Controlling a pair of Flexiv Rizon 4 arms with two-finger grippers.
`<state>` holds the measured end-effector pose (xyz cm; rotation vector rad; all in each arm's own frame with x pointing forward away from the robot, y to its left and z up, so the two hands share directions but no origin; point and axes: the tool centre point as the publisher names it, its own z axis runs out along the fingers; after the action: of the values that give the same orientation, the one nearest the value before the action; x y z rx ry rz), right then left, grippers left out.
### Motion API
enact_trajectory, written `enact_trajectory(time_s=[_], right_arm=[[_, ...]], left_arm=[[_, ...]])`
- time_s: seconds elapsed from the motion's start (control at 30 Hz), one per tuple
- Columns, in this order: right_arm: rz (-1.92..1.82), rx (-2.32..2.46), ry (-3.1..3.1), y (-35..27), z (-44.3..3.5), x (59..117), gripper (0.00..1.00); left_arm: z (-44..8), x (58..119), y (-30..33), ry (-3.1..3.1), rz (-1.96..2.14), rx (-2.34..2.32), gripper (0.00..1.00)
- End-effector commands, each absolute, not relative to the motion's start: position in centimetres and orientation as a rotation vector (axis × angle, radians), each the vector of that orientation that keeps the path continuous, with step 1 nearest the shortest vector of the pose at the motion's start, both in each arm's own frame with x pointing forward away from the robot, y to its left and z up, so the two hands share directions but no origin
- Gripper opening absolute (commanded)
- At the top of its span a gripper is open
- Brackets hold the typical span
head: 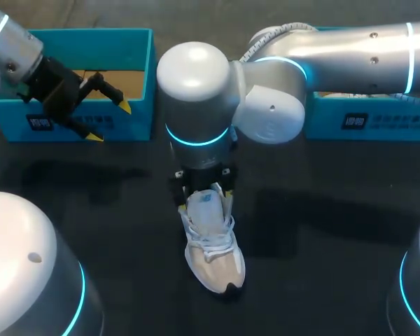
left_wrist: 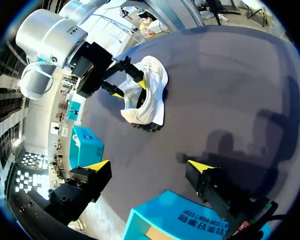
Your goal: Take the shoe out of the shoebox, open the shoe tongue, remove and reinsert the insole, then place the shoe into the shoebox
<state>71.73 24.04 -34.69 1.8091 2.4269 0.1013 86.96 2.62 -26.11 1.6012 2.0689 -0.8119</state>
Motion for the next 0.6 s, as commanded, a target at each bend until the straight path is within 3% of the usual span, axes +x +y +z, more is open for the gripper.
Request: enact_trajectory(time_s=[0.03,0.6], right_arm=[[0.109,1.821,2.422,23.7,-34.9,71.1,1.00],[0.066,1.901,2.341,24.0,-32.7,67.3,1.00]], left_arm=[[-26.1,86.9,2.6,2.071,-0.808,1.603,1.00],[-26.1,86.9,2.6,2.071,-0.808,1.603,1.00]])
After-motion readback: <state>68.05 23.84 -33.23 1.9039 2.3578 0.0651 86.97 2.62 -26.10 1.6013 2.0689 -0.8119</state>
